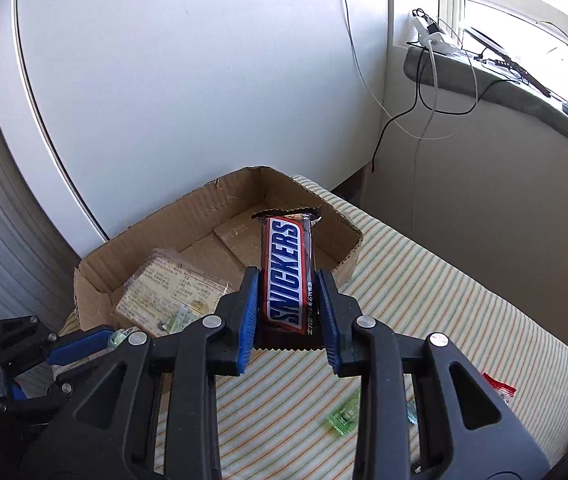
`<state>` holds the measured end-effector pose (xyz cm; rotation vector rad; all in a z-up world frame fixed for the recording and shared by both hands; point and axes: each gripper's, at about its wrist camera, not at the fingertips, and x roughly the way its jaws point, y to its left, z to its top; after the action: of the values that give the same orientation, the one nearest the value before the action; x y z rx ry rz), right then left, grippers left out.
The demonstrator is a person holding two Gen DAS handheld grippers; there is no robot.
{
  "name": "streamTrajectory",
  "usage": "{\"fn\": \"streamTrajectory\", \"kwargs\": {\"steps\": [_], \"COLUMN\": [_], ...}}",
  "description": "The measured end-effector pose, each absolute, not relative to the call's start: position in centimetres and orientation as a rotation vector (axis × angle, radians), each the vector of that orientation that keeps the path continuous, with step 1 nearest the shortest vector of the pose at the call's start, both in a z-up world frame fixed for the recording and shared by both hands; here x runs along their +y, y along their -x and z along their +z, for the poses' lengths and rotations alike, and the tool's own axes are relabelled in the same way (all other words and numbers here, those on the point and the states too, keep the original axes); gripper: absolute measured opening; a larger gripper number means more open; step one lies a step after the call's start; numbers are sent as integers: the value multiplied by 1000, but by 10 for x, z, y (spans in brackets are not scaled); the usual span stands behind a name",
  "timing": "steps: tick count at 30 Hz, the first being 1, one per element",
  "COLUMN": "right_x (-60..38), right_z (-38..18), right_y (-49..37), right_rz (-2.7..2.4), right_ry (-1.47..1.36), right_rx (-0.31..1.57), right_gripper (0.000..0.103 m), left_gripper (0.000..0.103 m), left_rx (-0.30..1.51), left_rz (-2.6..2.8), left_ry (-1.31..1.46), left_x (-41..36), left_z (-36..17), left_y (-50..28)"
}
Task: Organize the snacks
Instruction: 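Carry both snacks into the cardboard box and open both grippers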
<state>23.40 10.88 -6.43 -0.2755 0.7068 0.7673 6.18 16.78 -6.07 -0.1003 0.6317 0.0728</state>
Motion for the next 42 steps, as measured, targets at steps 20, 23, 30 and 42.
{"fn": "streamTrajectory", "kwargs": {"steps": [20,23,30,42], "right_x": [159,160,158,112], "right_z": [-93,-91,-84,-56], "right_y": [-268,-266,-260,-237], "right_rz": [796,798,793,751], "right_ry": [282,288,303,275], "right_rx": [787,777,760,680], "right_gripper": [30,30,31,68], "left_gripper": [18,18,25,27], "left_rx": [636,630,620,579], "left_rz": [89,93,107,122], "left_ry": [87,81,87,73], "left_x": [172,170,168,159], "left_z": [-61,-60,-56,-38], "left_y": [-68,-67,-64,-49]}}
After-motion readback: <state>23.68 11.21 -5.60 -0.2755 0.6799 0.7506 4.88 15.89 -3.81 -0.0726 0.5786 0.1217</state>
